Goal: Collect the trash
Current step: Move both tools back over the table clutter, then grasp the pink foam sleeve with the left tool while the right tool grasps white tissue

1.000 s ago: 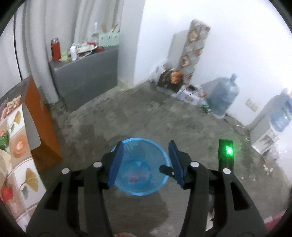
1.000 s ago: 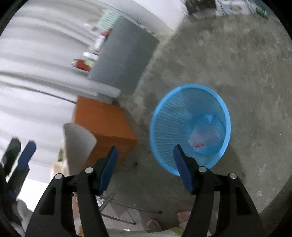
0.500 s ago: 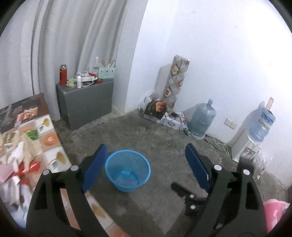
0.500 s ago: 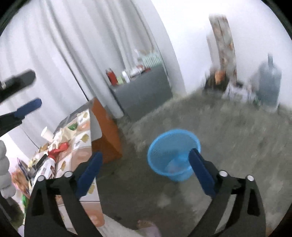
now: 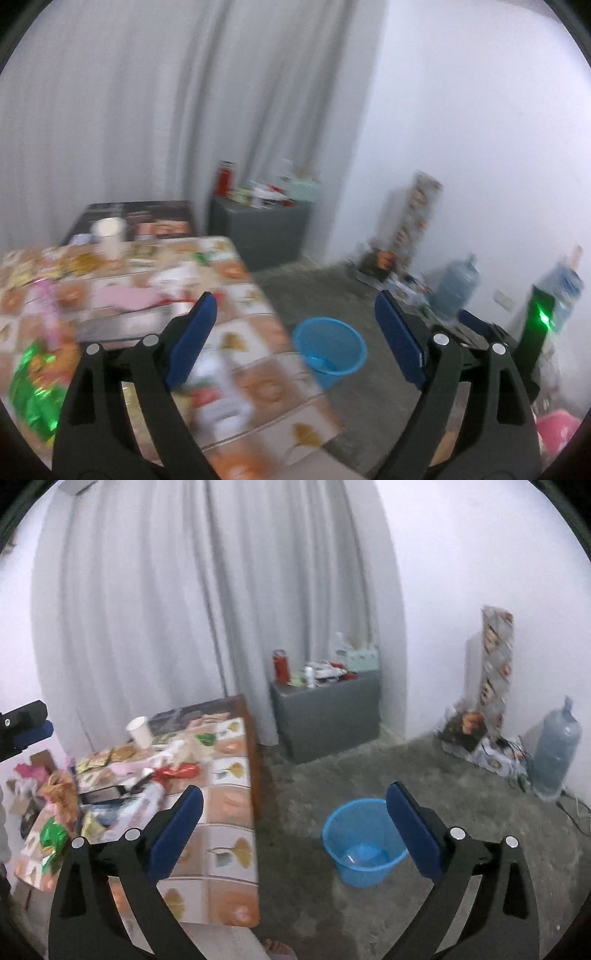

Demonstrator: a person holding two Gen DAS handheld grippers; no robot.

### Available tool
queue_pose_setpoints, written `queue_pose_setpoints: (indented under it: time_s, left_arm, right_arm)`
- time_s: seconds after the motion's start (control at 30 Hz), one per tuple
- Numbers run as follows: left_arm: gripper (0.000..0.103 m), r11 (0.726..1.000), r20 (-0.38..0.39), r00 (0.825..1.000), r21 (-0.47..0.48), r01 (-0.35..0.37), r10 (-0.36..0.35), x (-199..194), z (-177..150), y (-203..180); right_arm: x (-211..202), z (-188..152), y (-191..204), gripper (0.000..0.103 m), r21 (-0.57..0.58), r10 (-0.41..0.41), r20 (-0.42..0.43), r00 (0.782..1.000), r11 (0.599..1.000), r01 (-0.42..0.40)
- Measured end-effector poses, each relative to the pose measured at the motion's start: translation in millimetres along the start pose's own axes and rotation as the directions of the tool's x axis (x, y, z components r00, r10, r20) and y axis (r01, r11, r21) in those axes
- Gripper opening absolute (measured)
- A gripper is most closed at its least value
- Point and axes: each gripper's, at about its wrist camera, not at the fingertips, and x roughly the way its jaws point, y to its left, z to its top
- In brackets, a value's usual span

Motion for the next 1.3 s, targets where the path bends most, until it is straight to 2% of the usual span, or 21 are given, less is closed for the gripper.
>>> queue_pose_setpoints:
  time_s: [0.2,0.33,0.43,0.53,0.67,0.77,0.83,0.9,1.0,1.07,1.1,1.13,1.2,1.3]
  left_arm:
    - [0.084,0.981,0.061,0.983,-0.095,-0.168,0.174,-52.2,0.3,71.2]
    - [0.084,0.965,0.046,0.971,-0.125,-0.229,0.236,-56.0,-6.0,100.6]
    - [0.084,0.956,0.011,0.967,-0.153,-0.252,0.256,-49.2,-10.1,119.5]
    - [0.084,0.955,-0.026,0.975,-0.198,-0.22,0.219,-36.6,-8.8,136.8]
    - [0.084,0.95,-0.086,0.987,-0.273,-0.151,0.132,-0.1,9.0,156.4]
    - [0.084,0.924,-0.155,0.986,-0.367,-0.108,0.053,41.2,31.6,172.1]
    - [0.084,0.89,-0.21,0.978,-0.444,-0.109,0.015,74.9,44.4,189.7]
    - [0.084,0.846,-0.271,0.962,-0.511,-0.156,0.014,107.3,51.1,208.9]
    - [0.084,0.739,-0.382,0.923,-0.609,-0.289,0.046,152.3,46.8,246.9]
    - [0.084,0.614,-0.444,0.895,-0.697,-0.371,0.036,171.8,30.9,276.0]
    - [0.083,0.53,-0.468,0.884,-0.746,-0.403,0.013,181.1,18.5,292.4]
    - [0.083,0.477,-0.479,0.878,-0.77,-0.423,0.005,185.6,10.9,302.6]
    - [0.083,0.399,-0.507,0.862,-0.79,-0.465,0.001,195.7,-4.7,318.7]
    - [0.083,0.397,-0.54,0.841,-0.778,-0.488,-0.025,211.7,-16.2,326.9]
  right_arm:
    - [4.2,7.7,36.2,0.097,0.007,0.161,-0.024,0.987,0.987,-0.161]
    - [18.1,7.1,56.2,0.097,0.037,0.269,-0.079,0.96,0.963,-0.267]
    - [36.0,6.6,70.1,0.097,0.05,0.317,-0.13,0.939,0.948,-0.313]
    - [58.3,2.1,82.1,0.097,0.085,0.376,-0.181,0.909,0.926,-0.366]
    - [86.4,-4.1,88.8,0.097,0.127,0.416,-0.221,0.882,0.909,-0.396]
    - [104.0,-7.1,92.2,0.096,0.146,0.43,-0.24,0.87,0.902,-0.406]
    - [111.5,-7.1,92.8,0.097,0.152,0.438,-0.244,0.865,0.899,-0.412]
    - [118.4,-5.5,91.6,0.096,0.158,0.443,-0.243,0.863,0.896,-0.416]
    - [128.4,-1.5,86.2,0.096,0.174,0.455,-0.24,0.857,0.889,-0.423]
    - [135.8,1.6,82.5,0.096,0.184,0.461,-0.237,0.855,0.886,-0.426]
    - [139.8,3.4,80.6,0.096,0.187,0.462,-0.237,0.855,0.885,-0.427]
    - [143.0,5.1,79.4,0.096,0.188,0.464,-0.237,0.854,0.884,-0.428]
    - [149.3,8.3,76.1,0.096,0.192,0.47,-0.233,0.851,0.88,-0.434]
    - [154.8,10.5,73.4,0.096,0.192,0.474,-0.23,0.85,0.878,-0.438]
